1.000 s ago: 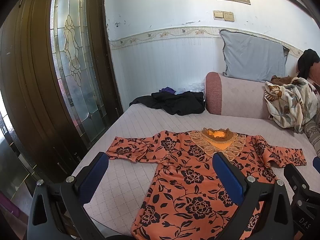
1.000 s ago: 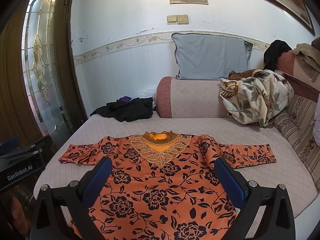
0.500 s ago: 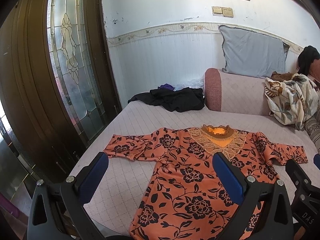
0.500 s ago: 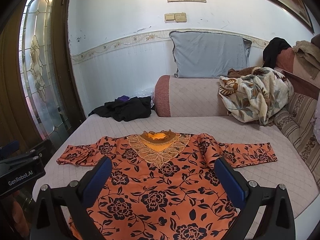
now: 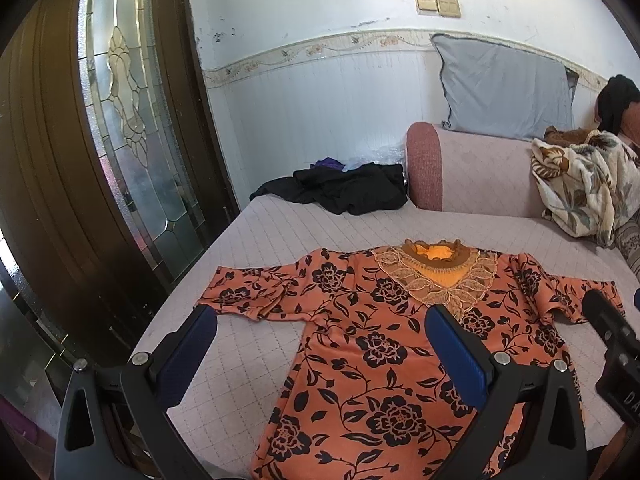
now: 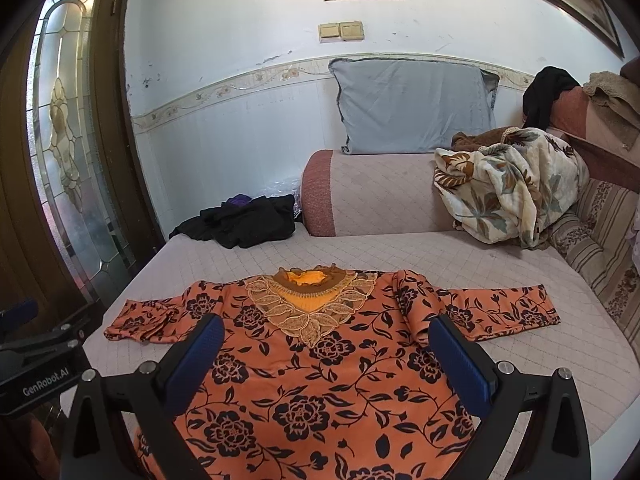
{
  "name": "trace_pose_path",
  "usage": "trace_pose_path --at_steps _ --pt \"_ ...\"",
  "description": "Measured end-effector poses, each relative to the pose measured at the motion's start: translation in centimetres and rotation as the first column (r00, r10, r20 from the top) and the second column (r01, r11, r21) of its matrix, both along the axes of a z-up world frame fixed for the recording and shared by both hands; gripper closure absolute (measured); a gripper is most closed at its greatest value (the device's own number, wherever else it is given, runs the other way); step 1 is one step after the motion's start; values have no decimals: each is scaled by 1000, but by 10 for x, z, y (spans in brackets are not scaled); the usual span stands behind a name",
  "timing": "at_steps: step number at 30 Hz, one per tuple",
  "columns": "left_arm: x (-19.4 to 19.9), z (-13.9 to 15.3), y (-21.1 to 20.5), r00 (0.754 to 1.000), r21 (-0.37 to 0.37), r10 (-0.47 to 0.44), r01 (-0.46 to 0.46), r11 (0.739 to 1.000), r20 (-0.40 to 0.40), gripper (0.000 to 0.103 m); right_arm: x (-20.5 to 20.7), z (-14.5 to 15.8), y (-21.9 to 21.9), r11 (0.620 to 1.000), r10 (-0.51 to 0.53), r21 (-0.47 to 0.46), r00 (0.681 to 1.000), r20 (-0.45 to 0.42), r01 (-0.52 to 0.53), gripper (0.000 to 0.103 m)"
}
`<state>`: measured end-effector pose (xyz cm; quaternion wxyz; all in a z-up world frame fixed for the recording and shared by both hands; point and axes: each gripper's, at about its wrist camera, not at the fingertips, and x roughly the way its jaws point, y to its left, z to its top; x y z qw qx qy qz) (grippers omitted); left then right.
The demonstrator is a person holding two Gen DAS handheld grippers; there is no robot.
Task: Fold small clothes
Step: 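Grasp a blouse sleeve with the right gripper and lift it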
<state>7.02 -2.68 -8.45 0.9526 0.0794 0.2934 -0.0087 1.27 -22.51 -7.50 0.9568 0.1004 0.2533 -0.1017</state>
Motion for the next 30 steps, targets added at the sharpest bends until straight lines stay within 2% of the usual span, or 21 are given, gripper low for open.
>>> trace_pose_path --at_steps 6,12,15,18,20,21,22,24,25,26,28,30 --pt "36 -36 -25 996 24 -12 14 1000 -84 0 21 -20 -32 999 -35 40 999 -16 36 0" --pt "74 -82 -52 987 35 -40 47 998 -158 0 48 -57 -95 982 -163 87 984 -77 169 0" --pt "105 -120 -66 965 20 -62 69 997 -255 0 64 -78 -138 970 -216 88 971 -107 225 0" --pt "135 -169 -78 926 26 -63 78 997 -373 0 72 -110 -202 936 -250 217 957 -148 279 0" --pt "147 -199 -82 895 32 -54 77 997 -442 0 69 -138 -250 878 -294 332 936 -192 344 0" --pt "151 -212 -82 880 28 -53 76 997 -473 0 64 -153 -275 830 -327 399 919 -220 391 0" --pt "153 -220 -81 872 8 -62 75 997 -486 0 58 -169 -301 760 -361 477 897 -253 441 0" --pt "152 -217 -75 891 -45 -74 60 997 -449 0 44 -194 -338 623 -401 614 872 -281 485 0" --pt "153 -217 -76 884 -44 -75 61 997 -461 0 37 -206 -356 548 -421 675 860 -288 494 0" --pt "153 -218 -76 883 -40 -77 67 997 -463 0 31 -214 -366 499 -442 701 846 -299 509 0" --pt "146 -218 -75 898 -45 -84 71 996 -433 0 23 -227 -388 430 -475 732 822 -315 528 2" --pt "143 -219 -74 906 -49 -80 66 997 -416 0 24 -238 -402 394 -474 756 820 -321 523 6"
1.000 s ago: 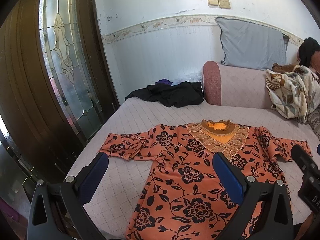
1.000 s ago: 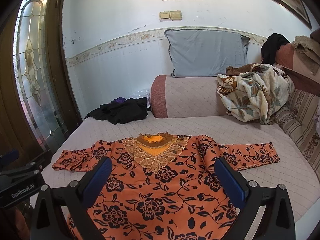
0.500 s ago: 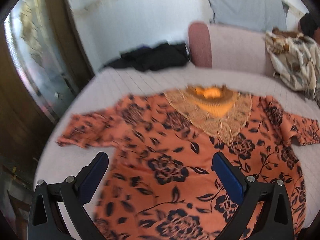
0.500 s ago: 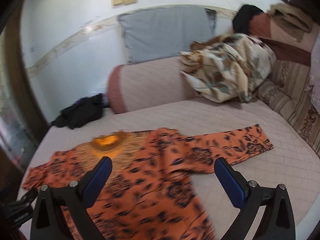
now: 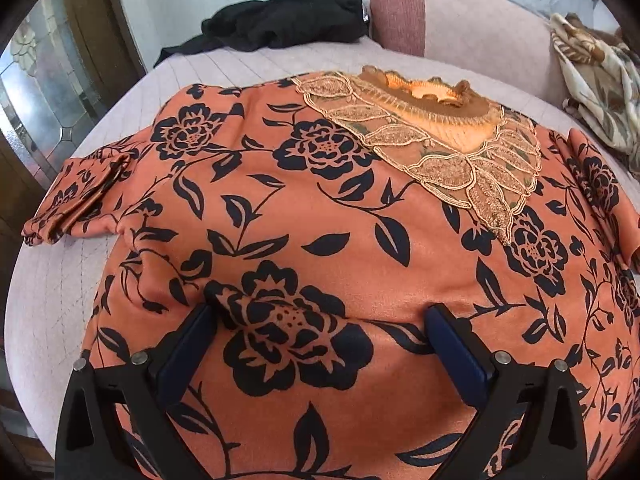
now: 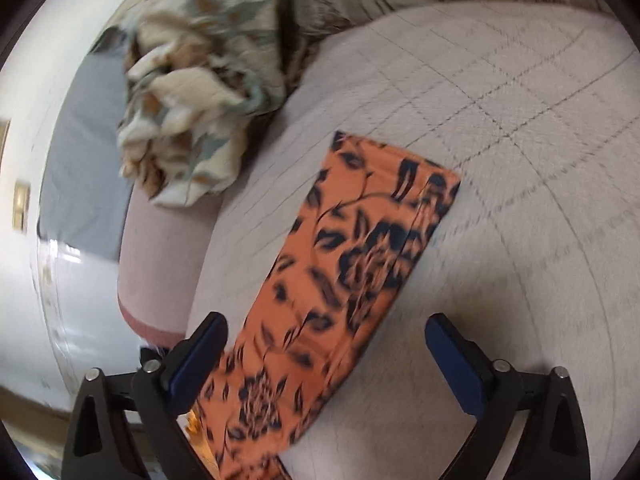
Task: Fold small clothes
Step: 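Grasp a blouse sleeve with the right gripper and lift it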
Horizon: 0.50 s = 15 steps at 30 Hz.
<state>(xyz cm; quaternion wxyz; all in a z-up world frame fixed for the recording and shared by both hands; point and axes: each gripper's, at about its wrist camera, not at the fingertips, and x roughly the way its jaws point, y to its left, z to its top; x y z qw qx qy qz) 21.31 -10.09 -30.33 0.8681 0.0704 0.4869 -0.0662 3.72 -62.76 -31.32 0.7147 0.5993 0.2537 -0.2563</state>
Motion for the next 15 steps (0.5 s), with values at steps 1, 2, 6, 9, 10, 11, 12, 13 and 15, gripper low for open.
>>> trace_pose_path --at_steps 1,2,6,9,10,11,12,13,15 --pt "0 1 0 1000 -1 5 -5 1000 -8 0 1 -5 -6 1000 -14 4 1000 8 14 9" --pt "0 1 1 1000 -5 8 -8 1000 -13 0 2 -7 -13 1000 -30 -4 999 15 30 10" --pt "-5 1 3 1000 -1 6 -6 1000 -12 0 22 -5 -23 991 -37 -130 999 -23 34 20" --pt "5 0 2 1000 10 -6 7 1000 -20 0 37 -10 -28 975 -50 -219 995 -82 31 69" --pt "11 0 1 1000 14 -13 13 1000 -26 0 38 -13 -30 974 -60 -223 993 -99 37 87" --pt "15 2 1 999 21 -21 22 1000 -31 0 38 -12 -30 975 -72 -217 993 -93 50 91" --pt "17 5 1 1000 25 -21 21 999 -21 0 35 -8 -29 976 -81 -210 995 -63 66 94" --pt "18 12 4 1000 26 -6 6 1000 11 0 34 2 -27 973 -75 -220 997 -17 69 97" --pt "18 29 14 995 29 34 -37 999 97 0 35 34 -13 951 -45 -303 997 63 62 97"
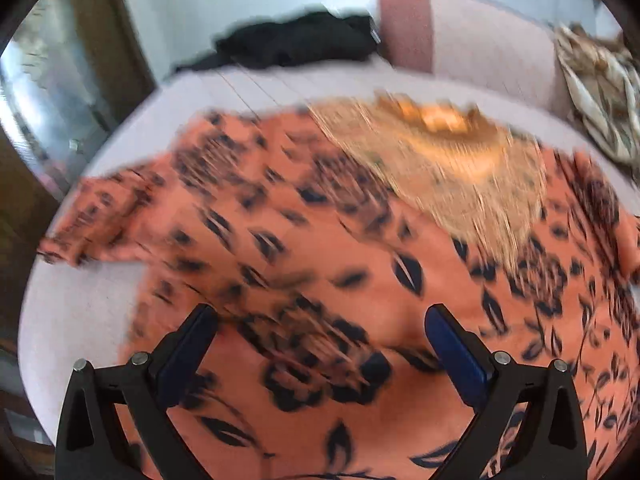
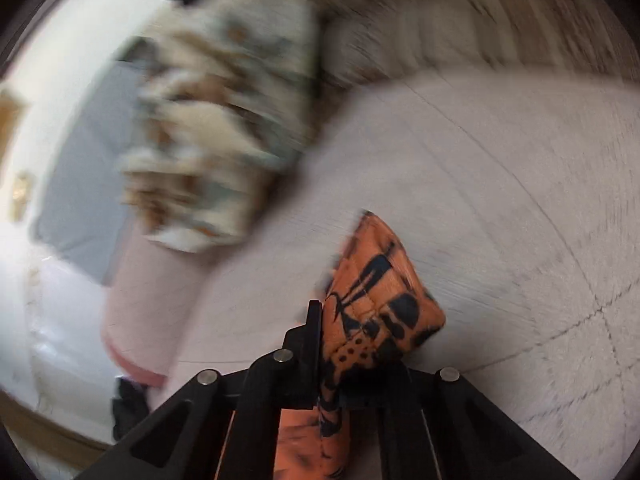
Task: Fold small clothes
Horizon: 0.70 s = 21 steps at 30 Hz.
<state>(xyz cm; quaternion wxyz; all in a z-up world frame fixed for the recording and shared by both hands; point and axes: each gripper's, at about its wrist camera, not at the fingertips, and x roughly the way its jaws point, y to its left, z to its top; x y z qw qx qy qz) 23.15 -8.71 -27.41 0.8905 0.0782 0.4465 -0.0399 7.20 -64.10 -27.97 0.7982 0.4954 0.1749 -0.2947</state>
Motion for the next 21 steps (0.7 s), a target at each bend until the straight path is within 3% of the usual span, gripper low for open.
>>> trace_pose_path --at_steps 4,6,14,18,21 --pt "8 24 31 988 39 98 -104 994 120 0 -5 73 53 990 84 -131 974 211 -57 97" --pt "14 26 51 980 32 158 -163 986 119 0 1 107 82 979 126 -190 952 280 -74 97" --pt "43 16 144 917 14 399 -399 917 24 0 84 233 214 889 388 -384 854 347 -249 97" --pt "48 14 179 883 5 468 -468 883 23 0 141 250 293 827 538 -391 771 341 -404 97" --pt "54 10 195 868 4 497 -497 868 3 0 184 225 355 776 617 -363 743 261 -516 96"
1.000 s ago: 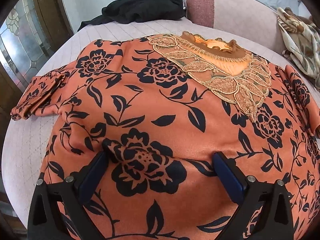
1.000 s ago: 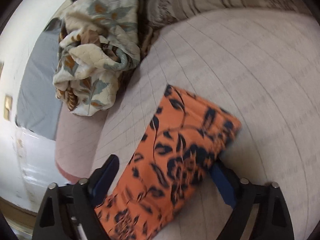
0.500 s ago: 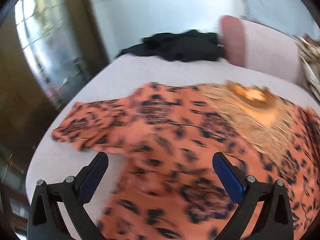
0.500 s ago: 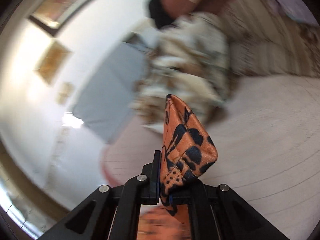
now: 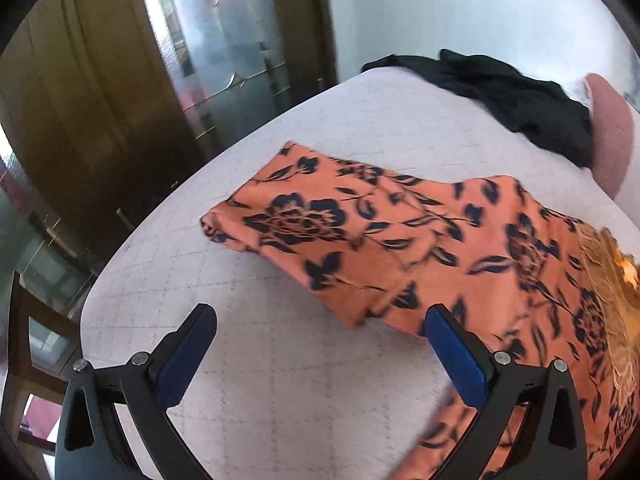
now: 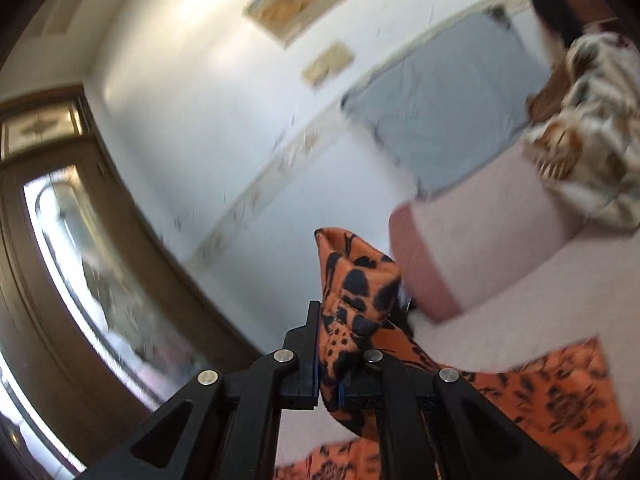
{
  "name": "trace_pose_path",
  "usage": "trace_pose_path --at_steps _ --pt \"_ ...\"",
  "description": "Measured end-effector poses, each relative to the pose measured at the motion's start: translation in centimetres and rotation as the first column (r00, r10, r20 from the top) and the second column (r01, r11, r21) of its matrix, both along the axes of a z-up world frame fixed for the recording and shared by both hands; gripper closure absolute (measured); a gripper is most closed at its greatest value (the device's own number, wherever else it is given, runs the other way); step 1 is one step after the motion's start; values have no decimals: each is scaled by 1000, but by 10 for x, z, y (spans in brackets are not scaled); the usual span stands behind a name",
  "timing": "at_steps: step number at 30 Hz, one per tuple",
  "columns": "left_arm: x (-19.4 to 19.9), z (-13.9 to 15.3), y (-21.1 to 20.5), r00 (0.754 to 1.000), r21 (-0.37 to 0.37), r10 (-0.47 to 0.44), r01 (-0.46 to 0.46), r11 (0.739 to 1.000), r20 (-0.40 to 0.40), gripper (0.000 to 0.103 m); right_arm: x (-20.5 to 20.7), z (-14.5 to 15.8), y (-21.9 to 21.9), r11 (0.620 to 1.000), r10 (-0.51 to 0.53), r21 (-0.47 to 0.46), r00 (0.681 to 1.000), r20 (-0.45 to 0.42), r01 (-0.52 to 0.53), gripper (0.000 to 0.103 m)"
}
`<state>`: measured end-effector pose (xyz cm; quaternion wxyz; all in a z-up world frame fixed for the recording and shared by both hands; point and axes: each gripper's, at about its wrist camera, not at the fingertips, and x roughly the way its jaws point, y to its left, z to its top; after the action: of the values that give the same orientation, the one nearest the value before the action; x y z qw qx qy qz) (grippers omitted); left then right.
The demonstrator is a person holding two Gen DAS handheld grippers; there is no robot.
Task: Fold small clothes
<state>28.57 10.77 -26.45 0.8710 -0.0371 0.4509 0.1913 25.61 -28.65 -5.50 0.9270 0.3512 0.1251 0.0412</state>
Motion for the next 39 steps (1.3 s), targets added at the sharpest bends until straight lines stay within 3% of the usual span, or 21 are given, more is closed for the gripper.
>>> trace_pose_path --at_steps 3,5,8,9,10,11,13,15,16,17,18,21,24,26,28,31,34,36,37,38,39 --pt "7 -7 19 999 -50 33 -35 998 -41 0 43 -55 47 998 64 5 983 -172 -64 93" --pt "8 -8 28 997 -85 55 -59 995 -54 0 68 -101 72 995 82 -31 946 -313 -96 91" --pt "6 -4 38 995 -124 86 -91 988 -49 0 94 -174 110 974 152 -64 832 -534 -219 85" --pt "6 -4 41 995 -132 93 -99 986 -47 0 100 -199 121 960 187 -54 776 -602 -274 85" --pt "6 -4 44 994 -141 99 -105 984 -47 0 105 -219 130 943 235 -25 717 -656 -331 85" --pt "6 -3 45 993 -150 104 -110 983 -48 0 108 -231 133 931 275 3 695 -665 -365 82" --pt "7 -4 45 993 -168 106 -114 979 -52 0 100 -224 136 925 281 -32 738 -614 -378 75" --pt "7 -5 43 994 -178 100 -108 978 -53 0 96 -218 136 892 393 51 716 -576 -448 69" --pt "7 -5 42 994 -180 96 -105 978 -55 0 93 -211 134 881 425 67 721 -547 -469 61" --pt "8 -6 42 994 -186 92 -102 977 -59 0 91 -203 133 870 446 62 724 -526 -490 35" --pt "8 -6 43 994 -192 93 -103 976 -63 0 87 -194 131 858 469 58 733 -493 -511 26" --pt "7 -5 55 990 -209 126 -137 968 -65 0 68 -172 124 870 462 30 792 -399 -492 22" --pt "1 -4 89 972 -245 225 -233 941 -62 0 58 -175 117 907 404 48 827 -391 -419 27" --pt "-6 -4 117 950 -269 308 -312 911 -58 0 64 -197 120 908 392 64 784 -481 -415 56" --pt "-15 -3 145 915 -287 399 -398 871 -56 0 77 -226 131 903 355 36 697 -622 -427 70" --pt "-34 -2 183 848 -319 528 -513 797 -44 0 72 -210 150 884 307 -99 726 -615 -457 70" --pt "-48 -2 209 798 -349 601 -576 739 -44 0 74 -182 180 849 346 -151 747 -567 -507 69" --pt "-51 -4 217 784 -370 619 -590 717 -50 0 79 -168 214 802 411 -167 733 -543 -574 62" --pt "-51 -5 219 782 -380 620 -591 712 -55 0 75 -160 231 772 461 -159 714 -528 -616 33" --pt "-50 -8 222 784 -390 617 -588 709 -60 0 74 -155 248 747 503 -150 698 -509 -648 17" --pt "-48 -10 224 789 -396 611 -583 709 -66 0 72 -151 263 725 535 -152 689 -489 -671 17"
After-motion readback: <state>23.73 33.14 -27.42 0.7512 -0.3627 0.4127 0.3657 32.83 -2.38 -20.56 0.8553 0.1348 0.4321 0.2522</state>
